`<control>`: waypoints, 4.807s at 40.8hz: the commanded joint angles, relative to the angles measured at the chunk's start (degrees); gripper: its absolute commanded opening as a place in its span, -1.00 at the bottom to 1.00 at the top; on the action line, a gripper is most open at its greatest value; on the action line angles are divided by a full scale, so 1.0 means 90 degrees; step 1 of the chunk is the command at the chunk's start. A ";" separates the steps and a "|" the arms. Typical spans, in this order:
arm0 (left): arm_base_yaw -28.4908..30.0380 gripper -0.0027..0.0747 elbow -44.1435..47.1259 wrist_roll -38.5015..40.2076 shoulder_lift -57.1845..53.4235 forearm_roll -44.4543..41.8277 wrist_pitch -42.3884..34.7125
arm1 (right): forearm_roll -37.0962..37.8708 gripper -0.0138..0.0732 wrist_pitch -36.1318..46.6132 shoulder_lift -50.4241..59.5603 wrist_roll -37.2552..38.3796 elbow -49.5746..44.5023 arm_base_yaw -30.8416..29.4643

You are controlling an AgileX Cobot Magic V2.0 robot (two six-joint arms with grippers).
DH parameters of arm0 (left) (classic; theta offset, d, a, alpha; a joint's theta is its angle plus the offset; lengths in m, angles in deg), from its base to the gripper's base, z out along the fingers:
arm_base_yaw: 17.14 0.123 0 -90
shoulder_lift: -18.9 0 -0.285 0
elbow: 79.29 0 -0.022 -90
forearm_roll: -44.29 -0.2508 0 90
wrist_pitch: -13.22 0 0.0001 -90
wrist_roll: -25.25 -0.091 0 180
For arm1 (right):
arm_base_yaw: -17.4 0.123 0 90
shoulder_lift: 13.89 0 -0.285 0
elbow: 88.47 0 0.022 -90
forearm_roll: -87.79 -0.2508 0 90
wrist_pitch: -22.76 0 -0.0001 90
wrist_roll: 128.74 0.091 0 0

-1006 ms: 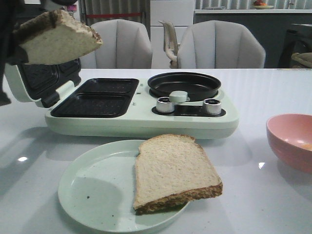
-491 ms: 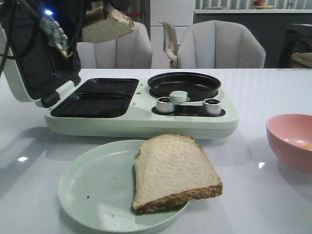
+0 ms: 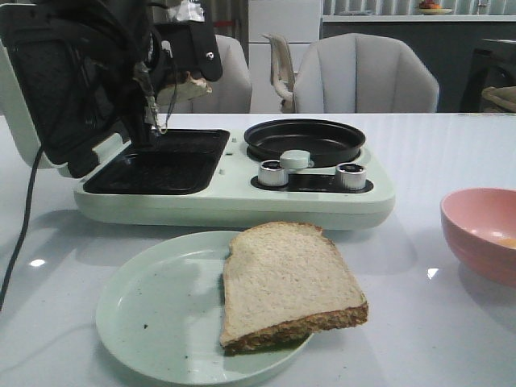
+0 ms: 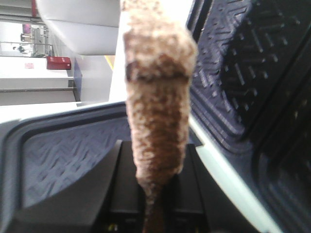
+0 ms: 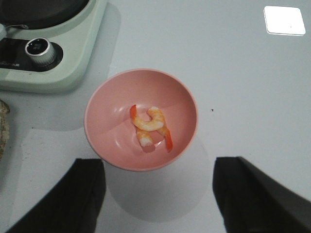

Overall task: Make breakfast with bread and shrimp
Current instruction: 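Lift the bread slice and carry it over the sandwich maker plate, then lower the bread onto the sandwich plate and open the left gripper, then move the right gripper toward the remaining bread slice on the plate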

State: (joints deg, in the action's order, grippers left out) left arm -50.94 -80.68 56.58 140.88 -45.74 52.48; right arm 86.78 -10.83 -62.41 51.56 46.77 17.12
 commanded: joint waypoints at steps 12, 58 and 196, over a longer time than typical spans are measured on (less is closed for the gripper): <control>0.0020 -0.58 -0.0364 -0.0107 0.0013 -0.0314 -0.0428 | 0.0043 0.63 0.0442 -0.0019 -0.0033 0.0185 -0.0024; -0.0040 0.44 -0.0364 -0.1806 -0.0721 0.2511 -0.0197 | 0.0043 0.63 0.0442 -0.0019 -0.0033 0.0185 -0.0024; -0.0081 0.44 0.4244 -0.3812 -0.9455 1.0855 0.0022 | -0.4485 0.62 -0.0866 -0.6225 -0.1772 0.2764 0.2094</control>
State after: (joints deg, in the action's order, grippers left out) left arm -51.60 -41.00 22.00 55.62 51.25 57.31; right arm 48.45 -18.90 -118.70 36.63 68.54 35.97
